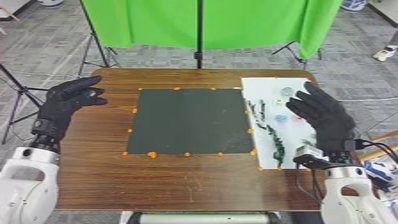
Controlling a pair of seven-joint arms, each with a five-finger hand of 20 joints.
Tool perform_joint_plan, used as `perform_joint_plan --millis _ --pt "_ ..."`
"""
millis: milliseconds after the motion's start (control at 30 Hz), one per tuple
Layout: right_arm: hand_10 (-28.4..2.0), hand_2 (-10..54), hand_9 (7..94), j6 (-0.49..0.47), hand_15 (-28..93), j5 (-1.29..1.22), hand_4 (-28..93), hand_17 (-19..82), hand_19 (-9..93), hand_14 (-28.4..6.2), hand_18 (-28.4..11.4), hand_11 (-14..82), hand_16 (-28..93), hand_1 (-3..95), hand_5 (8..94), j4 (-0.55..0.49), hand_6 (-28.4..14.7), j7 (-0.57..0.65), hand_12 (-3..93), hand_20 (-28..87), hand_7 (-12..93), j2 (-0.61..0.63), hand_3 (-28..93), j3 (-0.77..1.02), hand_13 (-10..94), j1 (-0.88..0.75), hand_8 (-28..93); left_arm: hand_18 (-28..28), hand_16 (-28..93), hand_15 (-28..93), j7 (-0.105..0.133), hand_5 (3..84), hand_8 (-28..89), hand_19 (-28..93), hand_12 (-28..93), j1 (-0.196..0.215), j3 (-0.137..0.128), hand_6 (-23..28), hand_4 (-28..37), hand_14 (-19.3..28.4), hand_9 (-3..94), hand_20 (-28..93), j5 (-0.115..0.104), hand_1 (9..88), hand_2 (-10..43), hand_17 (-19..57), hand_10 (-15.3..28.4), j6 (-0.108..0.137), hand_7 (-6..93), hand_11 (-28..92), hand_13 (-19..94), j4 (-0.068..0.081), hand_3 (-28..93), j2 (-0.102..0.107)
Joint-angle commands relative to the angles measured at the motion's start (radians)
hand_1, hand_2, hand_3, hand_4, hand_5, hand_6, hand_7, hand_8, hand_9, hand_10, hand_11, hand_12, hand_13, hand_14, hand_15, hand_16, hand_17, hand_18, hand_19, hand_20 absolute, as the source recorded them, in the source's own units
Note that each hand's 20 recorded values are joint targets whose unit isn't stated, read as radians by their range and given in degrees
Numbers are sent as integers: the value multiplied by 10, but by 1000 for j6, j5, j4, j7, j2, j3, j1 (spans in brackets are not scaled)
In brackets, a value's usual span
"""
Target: Arrange flowers
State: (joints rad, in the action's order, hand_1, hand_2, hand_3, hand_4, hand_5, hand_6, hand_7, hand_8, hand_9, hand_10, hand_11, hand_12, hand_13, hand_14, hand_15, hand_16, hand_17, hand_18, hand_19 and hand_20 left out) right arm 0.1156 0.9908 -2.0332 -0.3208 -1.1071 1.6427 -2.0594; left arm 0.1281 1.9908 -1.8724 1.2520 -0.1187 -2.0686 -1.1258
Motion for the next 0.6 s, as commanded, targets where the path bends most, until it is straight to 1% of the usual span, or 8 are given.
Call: perform_joint_plan --millis 33,133,167,233,300,367,433,600 --pt "-142 -95 437 -69 129 78 -218 305 138 -141 -167 52 153 224 423 -12 -38 46 163 384 116 -7 737 18 413 -7 -73 181 -5 283 21 488 -47 385 129 -27 -32 39 -81 176 515 172 54 426 -92 178 130 -214 121 170 505 35 576 -18" --pt "-140 -95 442 24 135 111 -223 319 166 -139 -166 55 156 251 414 -35 -39 69 167 403 127 2 750 -1 429 -12 -79 174 -2 275 0 487 -47 353 130 -23 -17 38 -82 177 509 193 77 438 -95 170 130 -168 121 167 495 21 570 -20" --pt "-142 -95 450 94 141 139 -233 328 190 -138 -168 57 157 251 412 -49 -40 86 168 416 127 9 745 -20 447 -9 -82 174 -2 274 -13 487 -47 350 130 -13 -12 37 -86 178 510 196 87 442 -95 169 130 -129 123 168 494 9 568 -18" --pt "-148 -95 471 182 152 202 -251 351 234 -140 -164 66 160 243 413 -57 -49 120 173 438 126 23 721 -48 495 13 -81 174 -1 277 -12 491 -47 347 130 3 -7 38 -92 178 514 199 112 449 -89 168 131 -63 128 173 495 -4 563 -20" --pt "-147 -95 485 239 159 329 -260 354 272 -145 -167 73 166 239 423 -57 -54 175 174 458 129 41 710 -65 521 25 -80 173 -1 281 -8 495 -49 345 130 19 -6 39 -95 178 518 204 85 451 -79 168 130 -36 133 179 495 -9 560 -25" --pt "-150 -95 489 331 166 504 -270 332 345 -148 -174 87 200 234 432 -51 -54 240 184 470 136 59 702 -92 548 43 -82 174 0 288 0 498 -51 345 129 16 2 40 -94 178 522 207 70 446 -76 168 132 -27 135 184 497 -4 563 -19" --pt "-155 -95 509 403 206 650 -279 315 471 -147 -190 129 240 215 452 -56 -52 334 203 498 148 80 693 -121 584 57 -83 176 -1 296 -2 498 -52 358 127 18 4 40 -96 178 524 216 85 443 -71 168 134 -28 138 187 502 -6 562 -11" --pt "-178 -95 566 353 359 902 -283 328 623 -153 -211 222 245 201 513 -94 -70 512 250 507 138 96 601 -110 645 33 -68 179 -6 303 -15 501 -53 386 124 27 14 42 -96 178 528 225 101 441 -68 175 134 -37 137 190 509 -10 562 0"
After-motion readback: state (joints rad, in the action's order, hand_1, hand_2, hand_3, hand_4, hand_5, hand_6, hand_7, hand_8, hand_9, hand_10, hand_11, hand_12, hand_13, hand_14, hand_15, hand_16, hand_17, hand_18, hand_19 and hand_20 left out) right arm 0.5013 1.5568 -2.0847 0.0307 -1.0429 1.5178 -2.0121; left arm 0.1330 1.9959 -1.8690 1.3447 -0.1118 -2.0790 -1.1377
